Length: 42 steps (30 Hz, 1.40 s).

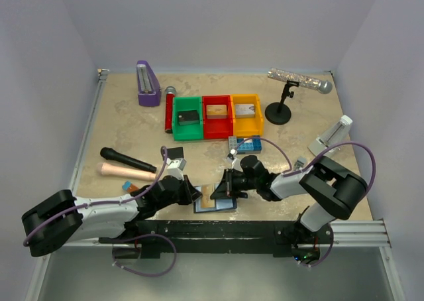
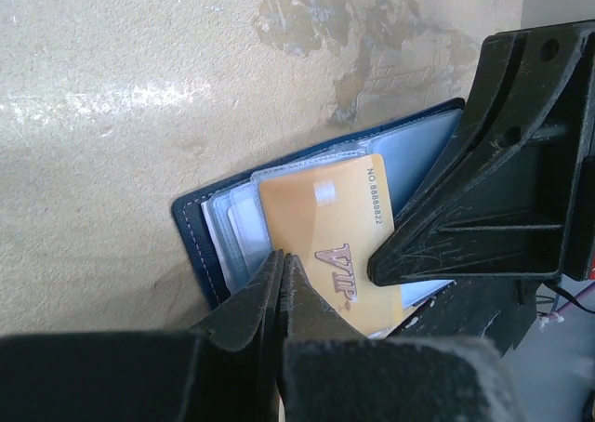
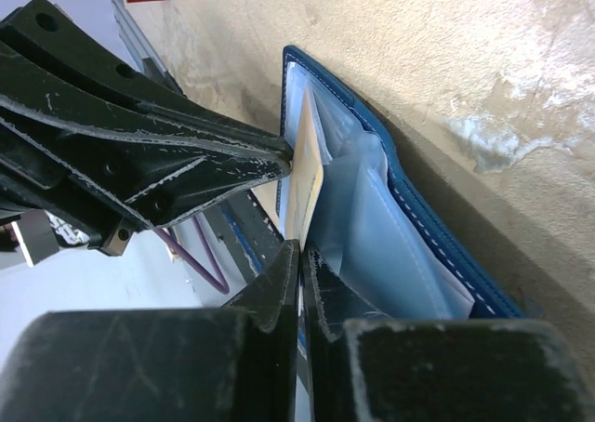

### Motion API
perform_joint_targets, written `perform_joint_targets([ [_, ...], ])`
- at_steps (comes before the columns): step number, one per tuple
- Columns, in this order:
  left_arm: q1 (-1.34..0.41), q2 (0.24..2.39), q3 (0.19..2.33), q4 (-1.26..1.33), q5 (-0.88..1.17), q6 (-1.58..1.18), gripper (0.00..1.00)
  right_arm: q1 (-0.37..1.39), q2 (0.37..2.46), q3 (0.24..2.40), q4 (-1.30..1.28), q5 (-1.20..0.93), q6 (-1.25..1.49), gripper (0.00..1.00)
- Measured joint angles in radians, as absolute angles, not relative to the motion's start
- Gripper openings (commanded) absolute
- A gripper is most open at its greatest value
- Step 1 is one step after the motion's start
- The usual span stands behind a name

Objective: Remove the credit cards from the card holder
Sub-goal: Remove the credit card from the card holder.

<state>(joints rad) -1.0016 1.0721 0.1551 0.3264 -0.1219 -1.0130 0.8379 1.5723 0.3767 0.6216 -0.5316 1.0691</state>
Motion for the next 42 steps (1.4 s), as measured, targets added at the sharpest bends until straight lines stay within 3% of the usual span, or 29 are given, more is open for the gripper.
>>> perform_joint_targets([
  [2,-1.002,1.069,0.153,0.329,-0.123,-1.013,0.00,0.838,1.567,0.377,0.621,-0.532,1.071,0.02],
  [6,-1.002,1.067,0.151,0.330,-0.123,-1.014,0.00,0.840,1.562,0.377,0.620,-0.532,1.072,0.29],
  [9,-1.002,1.068,0.149,0.331,-0.123,-1.014,0.00,0.842,1.562,0.377,0.621,-0.536,1.073,0.38],
  [36,-1.001,1.088,0.122,0.412,-0.117,-1.039,0.00,0.845,1.649,0.382,0.757,-0.560,1.171,0.39],
  [42,-1.001,1.088,0.121,0.418,-0.115,-1.039,0.00,0.845,1.649,0.392,0.764,-0.570,1.175,0.43],
])
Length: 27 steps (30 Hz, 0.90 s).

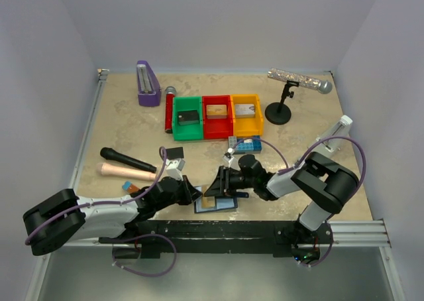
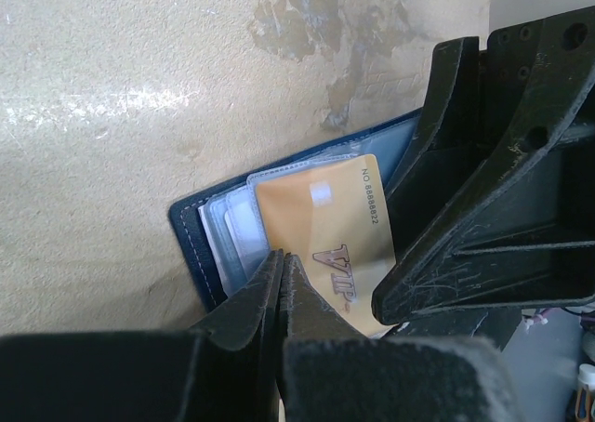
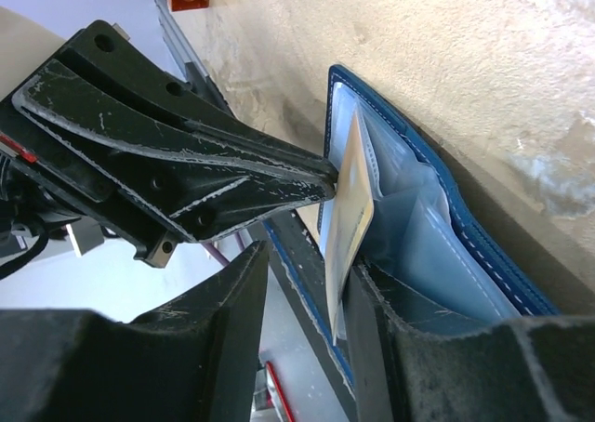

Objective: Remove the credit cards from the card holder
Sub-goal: Remove the credit card from the card holder.

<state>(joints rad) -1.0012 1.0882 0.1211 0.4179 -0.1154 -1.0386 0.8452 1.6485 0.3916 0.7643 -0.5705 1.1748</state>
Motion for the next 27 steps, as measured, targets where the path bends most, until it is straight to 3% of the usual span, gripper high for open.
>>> perform_joint_targets([
  [7,-1.001,1.088,0.121,0.418,-0.114,-1.039,0.00,0.846,1.646,0.417,0.711,-0.575,1.155,0.39],
  [11,-1.002,1.078,0.121,0.402,-0.104,-1.039,0.09,0.847,1.609,0.419,0.644,-0.570,1.132,0.36],
  [14,-1.002,1.048,0.120,0.374,-0.105,-1.039,0.10,0.850,1.562,0.427,0.579,-0.566,1.105,0.36],
  [18,-1.002,1.015,0.120,0.339,-0.109,-1.037,0.00,0.851,1.509,0.442,0.500,-0.560,1.070,0.36],
  [27,-1.002,1.021,0.120,0.304,-0.114,-1.037,0.00,0.851,1.462,0.451,0.389,-0.541,1.025,0.34],
])
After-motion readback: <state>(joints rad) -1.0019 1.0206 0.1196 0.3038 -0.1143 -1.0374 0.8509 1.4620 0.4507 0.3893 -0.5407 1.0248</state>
